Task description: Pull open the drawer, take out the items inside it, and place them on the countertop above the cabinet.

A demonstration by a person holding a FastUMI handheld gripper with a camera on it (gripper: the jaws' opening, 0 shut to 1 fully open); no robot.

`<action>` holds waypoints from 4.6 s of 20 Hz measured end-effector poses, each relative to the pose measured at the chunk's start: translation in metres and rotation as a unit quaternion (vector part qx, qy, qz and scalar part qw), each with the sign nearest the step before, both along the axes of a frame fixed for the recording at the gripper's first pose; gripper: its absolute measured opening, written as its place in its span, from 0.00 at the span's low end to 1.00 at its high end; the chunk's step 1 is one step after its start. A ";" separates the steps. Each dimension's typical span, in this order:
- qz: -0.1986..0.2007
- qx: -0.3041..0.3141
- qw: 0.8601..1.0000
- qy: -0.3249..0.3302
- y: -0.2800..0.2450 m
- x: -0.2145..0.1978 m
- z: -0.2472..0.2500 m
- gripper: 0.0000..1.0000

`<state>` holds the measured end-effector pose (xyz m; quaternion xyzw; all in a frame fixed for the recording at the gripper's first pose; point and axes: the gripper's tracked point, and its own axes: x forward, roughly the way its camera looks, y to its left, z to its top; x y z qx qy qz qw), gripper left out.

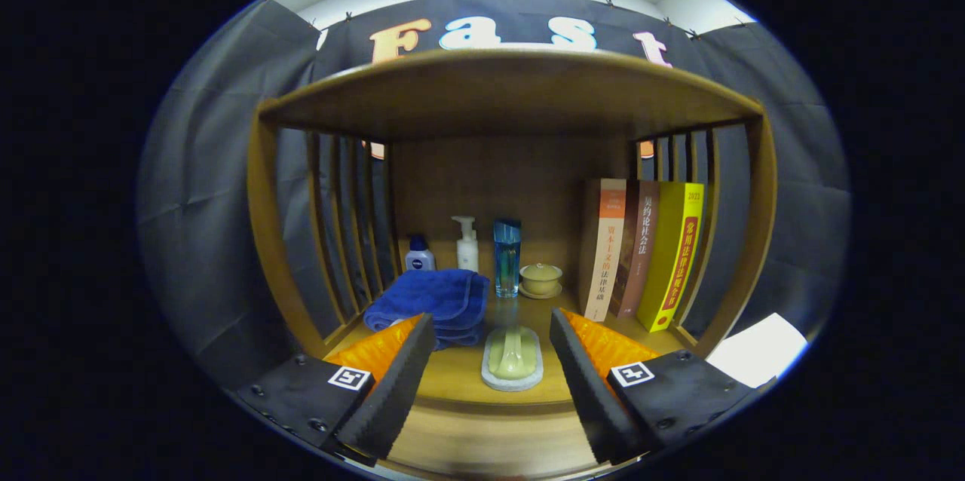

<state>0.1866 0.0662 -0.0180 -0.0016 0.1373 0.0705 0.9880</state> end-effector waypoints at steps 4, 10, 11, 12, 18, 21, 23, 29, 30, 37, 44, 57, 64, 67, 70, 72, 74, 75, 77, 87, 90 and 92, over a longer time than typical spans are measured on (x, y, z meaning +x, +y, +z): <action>0.007 -0.005 1.000 -0.030 0.003 -0.038 0.016 1.00; -0.016 0.003 0.997 -0.076 -0.006 -0.109 0.006 1.00; -0.020 0.002 0.997 -0.078 -0.009 -0.119 0.004 1.00; -0.022 0.004 0.996 -0.082 -0.009 -0.126 0.002 1.00; -0.023 0.010 0.996 -0.086 -0.013 -0.166 -0.007 1.00; -0.024 0.007 0.996 -0.082 -0.016 -0.182 -0.024 1.00; -0.027 0.007 0.996 -0.080 -0.018 -0.189 -0.036 1.00; -0.034 0.007 0.996 -0.086 -0.025 -0.204 -0.064 1.00; -0.034 0.005 0.996 -0.084 -0.027 -0.204 -0.070 1.00; -0.036 -0.004 0.997 -0.062 -0.029 -0.209 -0.127 1.00; -0.051 0.009 0.998 -0.027 -0.030 -0.209 -0.171 1.00; -0.056 0.024 0.998 -0.012 -0.026 -0.194 -0.189 0.98; -0.054 0.012 0.998 -0.011 -0.025 -0.168 -0.190 0.98; -0.054 0.010 0.998 -0.003 -0.023 -0.154 -0.196 0.98; -0.054 0.010 0.998 0.004 -0.023 -0.139 -0.200 0.98; -0.054 0.008 0.999 0.007 -0.024 -0.131 -0.203 0.98; -0.052 0.004 0.999 0.007 -0.023 -0.123 -0.206 0.98; -0.051 0.001 0.999 0.007 -0.023 -0.120 -0.208 0.98; -0.052 0.002 0.999 0.007 -0.023 -0.113 -0.211 0.98; -0.053 0.000 0.999 0.008 -0.022 -0.081 -0.219 0.98; -0.052 -0.001 0.999 0.010 -0.022 -0.070 -0.223 0.98; -0.053 -0.001 0.999 0.009 -0.022 -0.064 -0.225 0.98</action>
